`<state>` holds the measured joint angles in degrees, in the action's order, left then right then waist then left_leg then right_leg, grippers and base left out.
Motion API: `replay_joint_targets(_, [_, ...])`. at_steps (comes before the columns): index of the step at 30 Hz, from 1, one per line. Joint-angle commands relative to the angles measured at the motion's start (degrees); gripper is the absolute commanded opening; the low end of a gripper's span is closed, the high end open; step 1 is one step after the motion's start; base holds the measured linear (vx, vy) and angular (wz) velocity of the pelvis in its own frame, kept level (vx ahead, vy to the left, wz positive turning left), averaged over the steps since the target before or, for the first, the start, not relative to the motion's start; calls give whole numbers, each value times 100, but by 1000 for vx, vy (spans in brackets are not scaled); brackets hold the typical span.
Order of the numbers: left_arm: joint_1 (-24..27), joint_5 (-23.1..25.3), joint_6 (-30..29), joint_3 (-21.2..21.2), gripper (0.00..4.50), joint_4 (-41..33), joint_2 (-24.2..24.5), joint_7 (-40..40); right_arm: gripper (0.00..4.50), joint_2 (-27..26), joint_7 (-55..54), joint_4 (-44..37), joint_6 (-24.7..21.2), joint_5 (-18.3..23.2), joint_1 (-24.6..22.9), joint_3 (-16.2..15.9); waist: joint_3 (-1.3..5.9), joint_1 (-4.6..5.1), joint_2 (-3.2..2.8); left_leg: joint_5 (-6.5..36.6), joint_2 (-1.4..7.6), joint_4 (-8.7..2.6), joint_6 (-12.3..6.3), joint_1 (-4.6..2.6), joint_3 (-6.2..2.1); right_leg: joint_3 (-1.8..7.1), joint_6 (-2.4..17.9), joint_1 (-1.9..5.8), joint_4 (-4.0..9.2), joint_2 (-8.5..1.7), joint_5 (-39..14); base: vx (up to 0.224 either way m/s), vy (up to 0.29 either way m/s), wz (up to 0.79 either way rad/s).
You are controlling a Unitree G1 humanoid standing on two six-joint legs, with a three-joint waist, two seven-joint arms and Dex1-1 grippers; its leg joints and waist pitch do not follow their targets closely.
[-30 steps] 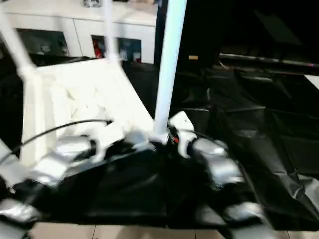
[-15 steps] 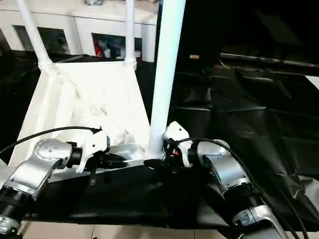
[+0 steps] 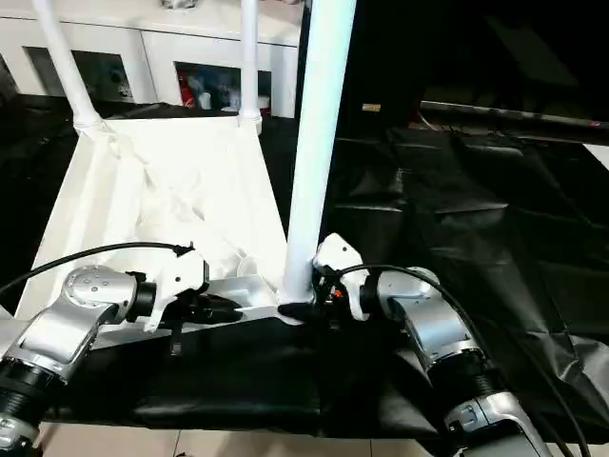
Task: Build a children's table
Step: Rotate leg to tighten
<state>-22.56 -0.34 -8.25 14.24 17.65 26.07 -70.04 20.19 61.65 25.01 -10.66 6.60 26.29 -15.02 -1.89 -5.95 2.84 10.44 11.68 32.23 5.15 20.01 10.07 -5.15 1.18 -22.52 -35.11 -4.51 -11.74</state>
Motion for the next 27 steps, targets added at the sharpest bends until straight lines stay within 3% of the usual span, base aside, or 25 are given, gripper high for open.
replay_joint_targets(1, [96, -326, 14, 94, 0, -59, -202, -64, 290, -41, 23, 42, -65, -22, -58, -81, 275, -8, 54, 631, 182, -294, -374, -1, -13, 331, 1035, 297, 359, -391, -654, 0, 0, 0])
replay_joint_targets(7, [49, -140, 106, 101, 0, 63, -286, 223, 274, -358, -597, 312, -3, 106, -79, 287, 263, 0, 53, 746, 180, -302, -318, 4, -15, 334, 996, 289, 380, -404, -875, 0, 0, 0])
replay_joint_targets(9, [-184, 405, 54, 236, 0, 505, -452, 952, 274, -711, -1468, 853, 90, 22, 31, 536, 233, 39, 50, 971, 174, -327, -202, -5, -19, 330, 901, 260, 450, -410, -1335, 0, 0, 0])
replay_joint_targets(10, [-184, 405, 54, 236, 0, 505, -452, 952, 274, -711, -1468, 853, 90, 22, 31, 536, 216, 56, 40, 1174, 171, -342, -91, -26, -34, 323, 803, 251, 496, -419, -1768, 0, 0, 0])
replay_joint_targets(12, [-472, 630, -147, 231, 0, 927, -895, 1721, 273, -1251, -2782, 1225, 1, 7, 70, 886, 197, 81, 39, 1426, 181, -362, 19, -53, -47, 326, 652, 211, 549, -430, -2252, 0, 0, 0])
replay_joint_targets(13, [-472, 630, -147, 231, 0, 927, -895, 1721, 273, -1251, -2782, 1225, 1, 7, 70, 886, 162, 92, 46, 1705, 162, -365, 72, -107, -58, 310, 509, 178, 625, -442, -2791, 0, 0, 0])
replay_joint_targets(14, [-704, 793, -325, 265, 0, 1187, -1216, 2246, 273, -1567, -3668, 1396, -87, -65, 109, 1072, 167, 104, 62, 1823, 155, -379, 101, -94, -90, 294, 355, 208, 651, -463, -3138, 0, 0, 0])
replay_joint_targets(15, [-803, 858, -417, 280, 0, 1302, -1344, 2473, 273, -1676, -4021, 1472, -96, -137, 133, 1128, 170, 111, 42, 1839, 159, -389, 128, -91, -99, 298, 297, 192, 664, -467, -3231, 0, 0, 0])
replay_joint_targets(16, [-803, 859, -417, 280, 0, 1302, -1344, 2473, 273, -1676, -4022, 1472, -96, -137, 133, 1128, 199, 96, 34, 1841, 163, -378, 163, -146, -99, 300, 273, 165, 678, -464, -3151, 0, 0, 0])
replay_joint_targets(19, [-1016, 973, -553, 366, 0, 1561, -1689, 2828, 273, -1929, -4581, 1629, 41, -281, 241, 1174, 216, 82, 14, 1721, 171, -392, 134, -106, -95, 319, 413, 188, 606, -433, -2458, 0, 0, 0])
replay_joint_targets(21, [-1056, 1044, -415, 467, 0, 1661, -1796, 2776, 273, -1983, -4507, 1716, 214, -422, 320, 1021, 231, 74, 26, 1752, 162, -375, 77, -116, -77, 332, 447, 176, 601, -429, -2295, 0, 0, 0])
replay_joint_targets(24, [-1015, 1051, -241, 447, 0, 1675, -1789, 2702, 273, -2037, -4282, 1646, 389, -311, 353, 1086, 243, 60, 20, 1559, 162, -381, 0, -61, -75, 340, 522, 224, 556, -429, -1981, 0, 0, 0])
replay_joint_targets(27, [-977, 991, -105, 391, 0, 1652, -1681, 2629, 344, -1988, -4020, 1461, 517, -168, 335, 1140, 242, 50, 31, 1445, 163, -382, -67, -41, -66, 340, 587, 245, 538, -425, -1794, 0, 0, 0])
